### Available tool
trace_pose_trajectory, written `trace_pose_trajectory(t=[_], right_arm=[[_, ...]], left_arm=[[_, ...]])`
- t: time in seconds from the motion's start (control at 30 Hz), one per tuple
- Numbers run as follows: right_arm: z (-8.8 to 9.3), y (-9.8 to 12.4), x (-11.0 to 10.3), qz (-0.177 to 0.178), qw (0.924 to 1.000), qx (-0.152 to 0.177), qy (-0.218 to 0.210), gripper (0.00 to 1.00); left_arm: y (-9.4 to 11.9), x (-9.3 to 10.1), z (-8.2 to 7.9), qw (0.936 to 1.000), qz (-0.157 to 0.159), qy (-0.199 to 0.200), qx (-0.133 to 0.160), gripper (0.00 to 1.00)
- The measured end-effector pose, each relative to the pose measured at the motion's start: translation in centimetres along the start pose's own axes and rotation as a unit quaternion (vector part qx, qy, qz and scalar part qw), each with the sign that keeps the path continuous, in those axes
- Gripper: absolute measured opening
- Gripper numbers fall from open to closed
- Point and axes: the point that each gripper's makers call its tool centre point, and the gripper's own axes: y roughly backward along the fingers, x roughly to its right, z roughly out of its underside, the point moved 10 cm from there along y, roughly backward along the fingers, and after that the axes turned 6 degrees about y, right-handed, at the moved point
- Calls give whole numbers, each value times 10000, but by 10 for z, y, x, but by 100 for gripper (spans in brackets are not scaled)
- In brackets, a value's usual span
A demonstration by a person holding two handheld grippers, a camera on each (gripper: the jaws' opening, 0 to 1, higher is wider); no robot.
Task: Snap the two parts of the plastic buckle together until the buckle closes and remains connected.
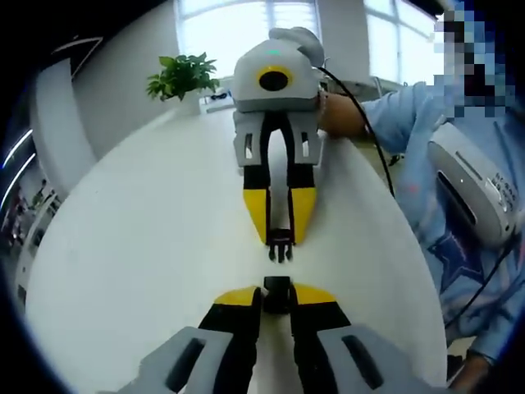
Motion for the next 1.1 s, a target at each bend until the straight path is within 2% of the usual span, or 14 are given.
trace_pose_trajectory(t=[0.57, 0.63, 0.7, 0.77, 0.9, 1.1], right_arm=[[3, 0, 1, 14, 9999, 103, -61, 15], [3, 2, 0, 45, 9999, 114, 13, 15], [5, 5, -2, 49, 9995, 136, 296, 13], [5, 5, -2, 46, 9995, 165, 282, 12], [9, 4, 2, 11, 9996, 271, -6, 12], [6, 0, 3, 104, 9994, 320, -82, 12]], left_arm=[[-1, 1, -1, 9996, -7, 278, -75, 12], [-1, 0, -1, 9995, 31, 315, -49, 12], [-1, -1, 1, 9994, 69, 342, -16, 12], [-1, 0, 1, 9995, 86, 309, 5, 12], [-1, 0, 2, 9995, 110, 294, 25, 12], [-3, 0, 0, 9995, 87, 308, 39, 12]])
